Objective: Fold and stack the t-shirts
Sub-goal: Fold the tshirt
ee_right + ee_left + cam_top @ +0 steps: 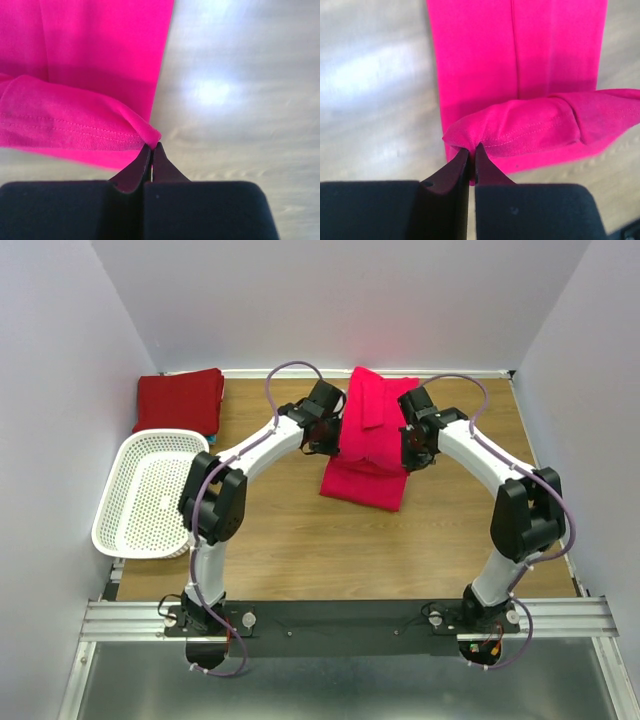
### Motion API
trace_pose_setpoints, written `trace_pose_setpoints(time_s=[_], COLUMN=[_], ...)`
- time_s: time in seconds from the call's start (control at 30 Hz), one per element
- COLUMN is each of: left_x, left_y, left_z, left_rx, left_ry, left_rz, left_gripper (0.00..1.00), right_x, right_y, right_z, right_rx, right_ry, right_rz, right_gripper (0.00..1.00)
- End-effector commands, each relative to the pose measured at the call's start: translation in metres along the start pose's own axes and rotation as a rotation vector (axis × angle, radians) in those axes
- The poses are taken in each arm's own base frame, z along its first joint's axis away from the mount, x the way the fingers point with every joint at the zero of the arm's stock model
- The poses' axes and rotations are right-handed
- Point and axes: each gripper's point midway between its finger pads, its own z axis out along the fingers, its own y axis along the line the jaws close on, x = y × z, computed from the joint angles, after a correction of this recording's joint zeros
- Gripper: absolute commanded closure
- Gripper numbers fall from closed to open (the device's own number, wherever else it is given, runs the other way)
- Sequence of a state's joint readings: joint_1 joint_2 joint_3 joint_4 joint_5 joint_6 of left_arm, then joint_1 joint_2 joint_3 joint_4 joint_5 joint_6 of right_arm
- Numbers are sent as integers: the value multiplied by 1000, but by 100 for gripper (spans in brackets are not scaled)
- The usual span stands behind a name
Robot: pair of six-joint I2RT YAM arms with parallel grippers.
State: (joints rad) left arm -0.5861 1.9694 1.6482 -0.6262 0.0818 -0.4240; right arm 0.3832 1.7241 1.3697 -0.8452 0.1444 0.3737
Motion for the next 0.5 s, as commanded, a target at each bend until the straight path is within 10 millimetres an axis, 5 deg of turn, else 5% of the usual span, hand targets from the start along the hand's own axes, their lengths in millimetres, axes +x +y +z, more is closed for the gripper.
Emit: trace_pose_setpoints(time_s=[0.0, 0.27, 0.47], left_x=[-25, -41, -56], left_y=[17, 33, 39], left_z=[21, 58, 67], left_rx=[-48, -69, -98], left_ry=[-56, -113, -173], left_rz=[24, 20, 5], left_gripper=[90, 90, 90], right_x=[-35, -59, -67], right_y=[-14, -24, -30], right_z=[14, 44, 62], right_rx=[104, 154, 163], right_ry=[-90, -139, -172], right_rz=[-33, 6, 24], right_gripper=[99, 100, 99])
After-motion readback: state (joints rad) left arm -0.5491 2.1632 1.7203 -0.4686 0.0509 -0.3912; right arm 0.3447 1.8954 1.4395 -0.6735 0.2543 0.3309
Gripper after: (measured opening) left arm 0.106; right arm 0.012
